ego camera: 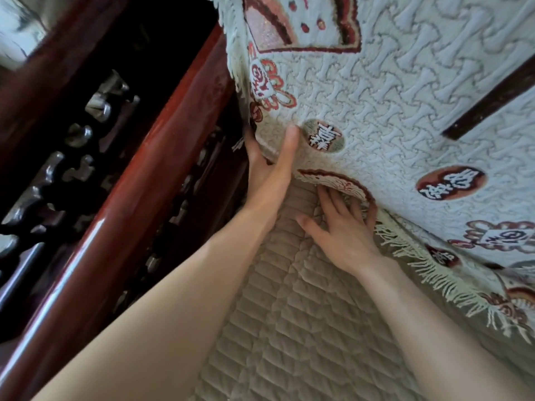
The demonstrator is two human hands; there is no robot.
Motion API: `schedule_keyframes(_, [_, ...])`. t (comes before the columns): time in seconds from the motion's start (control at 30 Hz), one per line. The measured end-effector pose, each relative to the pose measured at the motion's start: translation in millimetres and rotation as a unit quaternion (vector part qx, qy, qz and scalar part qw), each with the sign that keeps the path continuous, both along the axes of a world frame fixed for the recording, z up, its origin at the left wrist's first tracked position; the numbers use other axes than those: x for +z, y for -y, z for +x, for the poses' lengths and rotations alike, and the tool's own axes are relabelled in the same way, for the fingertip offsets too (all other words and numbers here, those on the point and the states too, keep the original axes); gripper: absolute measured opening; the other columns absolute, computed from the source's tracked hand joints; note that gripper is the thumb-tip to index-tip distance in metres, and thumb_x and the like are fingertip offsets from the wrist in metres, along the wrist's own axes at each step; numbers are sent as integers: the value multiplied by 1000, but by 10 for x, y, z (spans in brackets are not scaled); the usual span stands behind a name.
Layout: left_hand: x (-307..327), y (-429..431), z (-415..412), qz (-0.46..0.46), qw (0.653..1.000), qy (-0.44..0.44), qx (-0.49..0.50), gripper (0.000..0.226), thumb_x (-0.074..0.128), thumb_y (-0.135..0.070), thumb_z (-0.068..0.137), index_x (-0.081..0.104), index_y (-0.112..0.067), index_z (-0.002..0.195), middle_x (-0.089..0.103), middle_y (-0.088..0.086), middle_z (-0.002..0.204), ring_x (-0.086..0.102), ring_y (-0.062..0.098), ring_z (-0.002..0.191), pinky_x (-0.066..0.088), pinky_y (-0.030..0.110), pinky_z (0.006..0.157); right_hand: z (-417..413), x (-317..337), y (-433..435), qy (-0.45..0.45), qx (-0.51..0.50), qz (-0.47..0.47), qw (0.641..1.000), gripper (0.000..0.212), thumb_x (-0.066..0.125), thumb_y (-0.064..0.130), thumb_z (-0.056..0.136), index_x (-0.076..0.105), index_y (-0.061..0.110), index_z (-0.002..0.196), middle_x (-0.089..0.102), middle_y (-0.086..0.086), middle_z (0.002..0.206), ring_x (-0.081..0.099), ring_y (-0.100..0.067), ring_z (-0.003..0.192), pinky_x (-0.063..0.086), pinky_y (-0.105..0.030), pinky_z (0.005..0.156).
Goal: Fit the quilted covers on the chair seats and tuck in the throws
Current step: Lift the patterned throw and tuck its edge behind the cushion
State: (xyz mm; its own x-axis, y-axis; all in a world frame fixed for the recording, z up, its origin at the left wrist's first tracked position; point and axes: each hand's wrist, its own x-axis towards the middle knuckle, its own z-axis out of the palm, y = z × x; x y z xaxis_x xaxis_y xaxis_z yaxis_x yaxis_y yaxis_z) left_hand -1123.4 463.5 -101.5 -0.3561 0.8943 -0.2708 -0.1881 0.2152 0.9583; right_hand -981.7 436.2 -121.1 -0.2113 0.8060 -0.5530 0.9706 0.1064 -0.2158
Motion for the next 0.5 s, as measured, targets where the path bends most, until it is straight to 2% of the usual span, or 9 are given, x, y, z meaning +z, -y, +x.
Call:
schedule_keyframes(0.07, [-39,105,-16,-12,1000,-17,-3,99,61,-68,77,10,-31,154,39,-15,148,40,-8,130,33,19,109,-1,2,3,0,-1,2,1000,74,20,68,93,-5,34,154,-4,9,163,-4,-25,149,-16,-54,115])
schedule_keyframes(0.1, [-42,120,-24,-16,1000,-19,-5,97,60,-67,78,11,-31,154,38,-14,150,39,-5,132,33,20,109,-1,2,1,-1,-2,2,1000,74,21,68,93,-4,34,154,-3,9,163,-4,-25,149,-15,-54,115])
schedule_keyframes(0.13, [-32,94,-33,-23,1000,-16,-9,92,60,-65,81,13,-31,154,40,-16,148,41,-6,129,34,16,105,-2,10,-2,-2,-2,1,1000,74,20,69,93,-4,34,154,-3,9,163,-4,-25,149,-15,-54,115])
schedule_keyframes(0.2, [35,-39,-59,-45,999,6,-13,81,55,-57,86,16,-30,152,44,-25,130,44,-11,115,35,8,93,0,23,-1,-7,-3,-3,1000,75,20,70,92,-5,34,154,-3,10,163,-4,-25,149,-15,-54,115])
schedule_keyframes(0.27, [53,-151,-98,-50,999,17,-15,80,54,-56,86,17,-29,152,43,-28,116,42,-10,110,34,12,94,-8,19,4,-14,-4,-4,1000,76,19,70,92,-6,34,153,-4,10,163,-5,-25,149,-17,-54,114])
schedule_keyframes(0.3, [54,-155,-103,-47,999,13,-20,85,54,-60,81,17,-29,151,43,-27,116,43,-8,111,34,15,96,1,18,4,-11,-4,-3,1000,76,19,70,92,-7,34,153,-5,9,163,-6,-25,149,-17,-54,114])
schedule_keyframes(0.4, [17,8,-103,-25,999,-21,-22,95,63,-70,73,24,-29,150,48,-19,135,47,-5,121,37,19,102,-4,-2,9,-2,-5,-2,1000,75,19,70,92,-7,34,153,-5,10,163,-5,-25,149,-17,-54,114])
schedule_keyframes(0.5, [-48,205,-22,-9,999,-30,-3,102,68,-61,69,21,-25,152,48,-8,144,47,0,128,37,30,111,-3,1,6,0,-3,-1,1000,73,23,67,94,-5,35,154,-4,10,163,-4,-25,149,-15,-55,115])
